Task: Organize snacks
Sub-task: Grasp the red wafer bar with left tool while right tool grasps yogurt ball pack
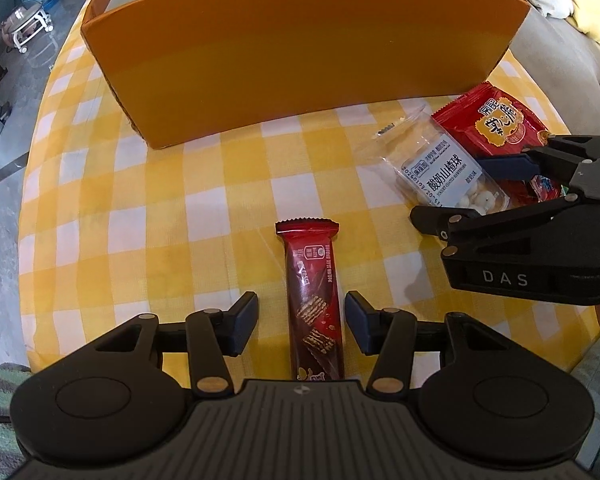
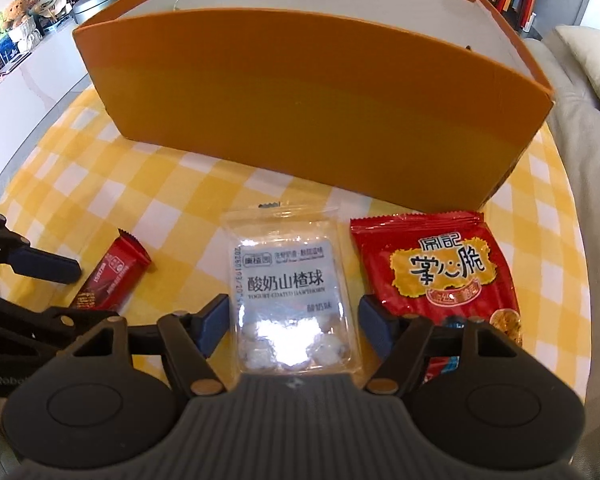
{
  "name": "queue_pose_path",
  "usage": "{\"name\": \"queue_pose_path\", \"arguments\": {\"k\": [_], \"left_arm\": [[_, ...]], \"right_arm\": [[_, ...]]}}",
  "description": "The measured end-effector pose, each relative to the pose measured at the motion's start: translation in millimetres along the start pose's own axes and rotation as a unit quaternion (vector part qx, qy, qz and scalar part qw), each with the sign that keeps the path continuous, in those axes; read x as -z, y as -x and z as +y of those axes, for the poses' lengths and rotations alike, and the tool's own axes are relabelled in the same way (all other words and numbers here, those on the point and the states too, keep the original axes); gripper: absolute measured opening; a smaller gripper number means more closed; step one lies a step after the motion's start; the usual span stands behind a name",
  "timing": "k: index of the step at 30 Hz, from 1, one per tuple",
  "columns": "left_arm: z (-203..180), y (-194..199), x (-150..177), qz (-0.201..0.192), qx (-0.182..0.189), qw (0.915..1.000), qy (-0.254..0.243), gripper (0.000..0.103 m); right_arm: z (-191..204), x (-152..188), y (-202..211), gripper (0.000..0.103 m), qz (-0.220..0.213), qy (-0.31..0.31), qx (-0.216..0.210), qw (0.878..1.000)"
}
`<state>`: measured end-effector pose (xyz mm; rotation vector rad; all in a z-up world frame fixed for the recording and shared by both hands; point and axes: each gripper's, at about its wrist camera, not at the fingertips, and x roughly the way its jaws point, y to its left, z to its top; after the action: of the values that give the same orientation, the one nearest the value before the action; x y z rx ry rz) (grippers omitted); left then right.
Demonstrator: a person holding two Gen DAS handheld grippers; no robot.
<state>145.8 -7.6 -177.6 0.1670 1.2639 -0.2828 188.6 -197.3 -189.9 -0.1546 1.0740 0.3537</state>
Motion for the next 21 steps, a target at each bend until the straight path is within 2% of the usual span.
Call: {"name": "queue_pose_path", "arguments": {"k": [3, 6, 8, 21], "left_arm": [[-3.1, -0.6, 1.0, -0.002, -0.004, 1.0000, -0.008, 0.049], [-3.7, -1.1, 1.8, -0.004, -0.009, 0.9999, -0.011, 0.034], [-3.4, -0.5, 2.2, -0.006, -0.010, 0.9999, -0.010, 0.029], [8.0, 18.3, 3.4, -0.049, 0.002, 0.9982, 0.033, 0.025]], "right_arm": [[1.7, -0.2, 1.9, 0.060, -0.004, 0.004, 0.000, 1.000], [2.1, 0.1, 2.8, 0.059, -0.004, 0.008, 0.001, 1.000], [1.0, -0.4, 3.2, 0.059, 0.005, 0.002, -0.003, 1.000], [3.6, 2.2, 9.3, 0.056, 0.003, -0.003, -0.006, 1.000]]}}
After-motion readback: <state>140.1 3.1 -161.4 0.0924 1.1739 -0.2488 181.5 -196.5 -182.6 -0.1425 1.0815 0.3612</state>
